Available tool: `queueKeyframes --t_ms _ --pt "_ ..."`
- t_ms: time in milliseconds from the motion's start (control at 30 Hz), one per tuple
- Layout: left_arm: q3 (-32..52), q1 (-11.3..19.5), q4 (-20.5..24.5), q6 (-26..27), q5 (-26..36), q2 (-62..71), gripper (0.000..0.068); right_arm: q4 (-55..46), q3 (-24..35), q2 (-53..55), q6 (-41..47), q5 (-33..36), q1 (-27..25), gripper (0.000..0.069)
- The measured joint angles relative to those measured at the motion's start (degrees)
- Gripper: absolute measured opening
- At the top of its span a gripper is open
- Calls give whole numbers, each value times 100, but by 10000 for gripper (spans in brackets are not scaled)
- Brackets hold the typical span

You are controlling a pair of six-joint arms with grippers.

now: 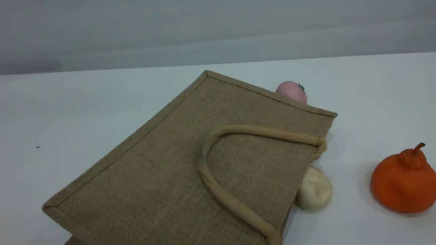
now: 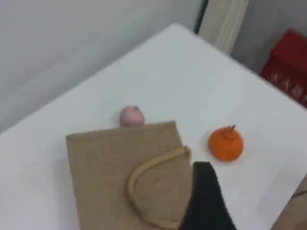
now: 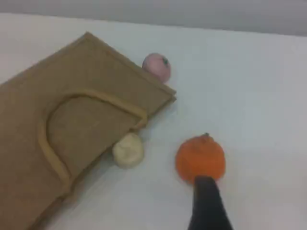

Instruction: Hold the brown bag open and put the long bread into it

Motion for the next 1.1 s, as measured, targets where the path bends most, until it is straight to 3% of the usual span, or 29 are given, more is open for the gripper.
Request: queueKeyframes --t_ms 300,533,633,767,933,1100 --pt "1426 0 139 -534 -37 -1466 440 -160 691 -167 -18 -695 333 390" --pt "3034 0 153 -630 -45 -2667 440 -287 752 -164 -22 -924 458 390" --pt "3768 0 208 -667 -332 -3223 440 -283 757 -164 -22 -912 458 390" --pt "4713 0 768 -877 -590 -3970 440 -283 757 -164 -22 -896 458 390" --pt "5667 3 1805 -1605 -759 -4790 440 -260 764 -164 -29 -884 458 390" --pt "6034 3 2616 -2213 -880 -5422 440 -260 764 -164 -29 -877 458 390"
